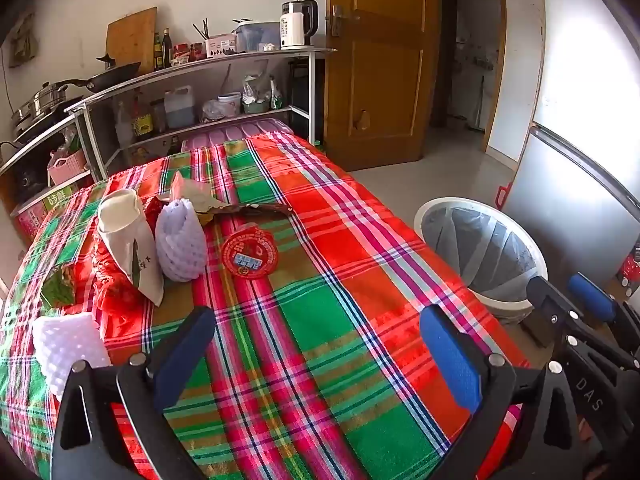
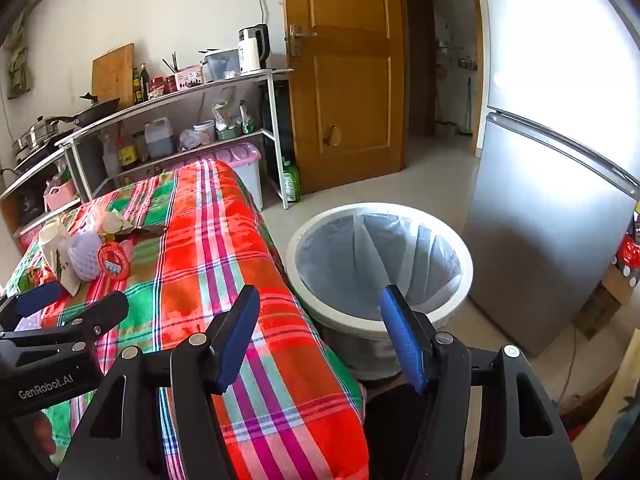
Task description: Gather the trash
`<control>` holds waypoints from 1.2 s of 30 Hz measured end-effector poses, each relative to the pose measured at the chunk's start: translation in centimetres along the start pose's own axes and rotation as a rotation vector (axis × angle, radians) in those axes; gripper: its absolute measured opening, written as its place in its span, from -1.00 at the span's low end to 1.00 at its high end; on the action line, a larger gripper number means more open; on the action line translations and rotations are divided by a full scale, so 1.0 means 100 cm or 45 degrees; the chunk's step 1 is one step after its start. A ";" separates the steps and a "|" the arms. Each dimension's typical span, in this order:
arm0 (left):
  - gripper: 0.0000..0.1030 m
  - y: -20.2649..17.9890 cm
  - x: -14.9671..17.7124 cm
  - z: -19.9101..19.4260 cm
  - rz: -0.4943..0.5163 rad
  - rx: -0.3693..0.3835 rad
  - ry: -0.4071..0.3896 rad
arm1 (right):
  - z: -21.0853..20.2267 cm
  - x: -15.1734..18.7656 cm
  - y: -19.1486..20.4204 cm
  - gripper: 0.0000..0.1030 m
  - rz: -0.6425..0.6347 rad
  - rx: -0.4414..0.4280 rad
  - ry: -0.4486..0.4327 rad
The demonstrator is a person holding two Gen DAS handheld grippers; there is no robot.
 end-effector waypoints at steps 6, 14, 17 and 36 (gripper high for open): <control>1.00 0.009 -0.003 -0.005 0.003 -0.013 -0.003 | 0.002 -0.002 0.001 0.23 -0.027 0.006 0.025; 1.00 0.007 -0.002 -0.006 -0.002 -0.043 -0.004 | 0.000 -0.003 0.001 0.23 -0.025 -0.003 0.014; 1.00 0.009 -0.003 -0.006 -0.007 -0.046 -0.007 | -0.003 -0.003 0.001 0.23 -0.028 0.000 0.007; 1.00 0.013 -0.006 -0.006 -0.011 -0.058 -0.015 | -0.004 -0.004 0.005 0.23 -0.050 -0.003 0.003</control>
Point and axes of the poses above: each gripper's, at about its wrist camera, not at the fingertips, and z roughly the way its jaws point, y to its left, x to its underside, the point moved 3 cm from there along z, roughly the way its jaws point, and after that the axes turned 15 degrees about -z, right-handed, at the moved point
